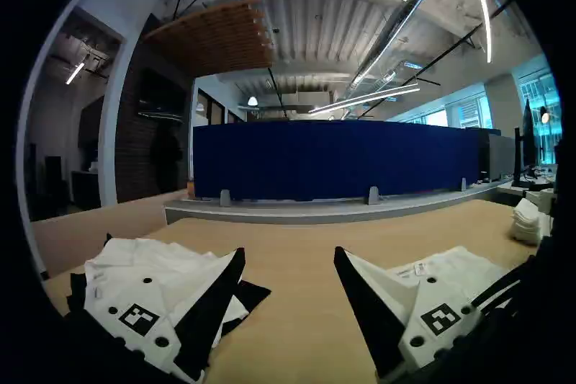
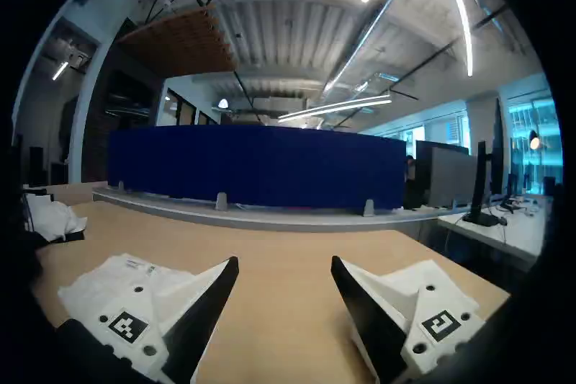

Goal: Fold towel

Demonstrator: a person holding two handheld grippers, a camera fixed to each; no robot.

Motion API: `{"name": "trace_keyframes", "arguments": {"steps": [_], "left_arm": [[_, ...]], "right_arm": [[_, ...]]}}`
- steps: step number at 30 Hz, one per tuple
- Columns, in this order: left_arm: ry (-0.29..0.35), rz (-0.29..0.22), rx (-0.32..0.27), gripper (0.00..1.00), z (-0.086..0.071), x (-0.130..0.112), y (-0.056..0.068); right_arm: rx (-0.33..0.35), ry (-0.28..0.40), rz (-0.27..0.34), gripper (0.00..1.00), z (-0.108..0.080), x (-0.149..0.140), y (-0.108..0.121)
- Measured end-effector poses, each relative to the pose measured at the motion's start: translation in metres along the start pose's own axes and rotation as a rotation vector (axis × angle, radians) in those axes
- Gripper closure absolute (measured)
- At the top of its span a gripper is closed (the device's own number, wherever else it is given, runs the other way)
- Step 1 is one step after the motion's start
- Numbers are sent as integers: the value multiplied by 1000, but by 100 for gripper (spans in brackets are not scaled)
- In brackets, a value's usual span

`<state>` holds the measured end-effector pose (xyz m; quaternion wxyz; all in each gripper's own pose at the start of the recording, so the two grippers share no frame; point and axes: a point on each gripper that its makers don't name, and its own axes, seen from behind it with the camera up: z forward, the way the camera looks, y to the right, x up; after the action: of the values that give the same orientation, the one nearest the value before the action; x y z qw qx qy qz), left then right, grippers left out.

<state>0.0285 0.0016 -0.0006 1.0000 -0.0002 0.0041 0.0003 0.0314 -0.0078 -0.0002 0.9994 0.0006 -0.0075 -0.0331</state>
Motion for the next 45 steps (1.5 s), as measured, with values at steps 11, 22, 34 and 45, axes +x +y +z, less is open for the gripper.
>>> {"name": "trace_keyframes", "arguments": {"steps": [11,22,34,45], "left_arm": [[16,14,-22,9,0,89,5],[-12,30,-41,9,-3,150,13],[-46,83,-118,9,4,169,36],[-127,151,-325,8,1,161,80]], "right_arm": [[-7,2,5,0,-7,83,-5],[-12,-16,13,0,-9,143,-3],[48,-55,21,0,1,156,-9],[332,-207,-106,0,-4,137,-66]]}}
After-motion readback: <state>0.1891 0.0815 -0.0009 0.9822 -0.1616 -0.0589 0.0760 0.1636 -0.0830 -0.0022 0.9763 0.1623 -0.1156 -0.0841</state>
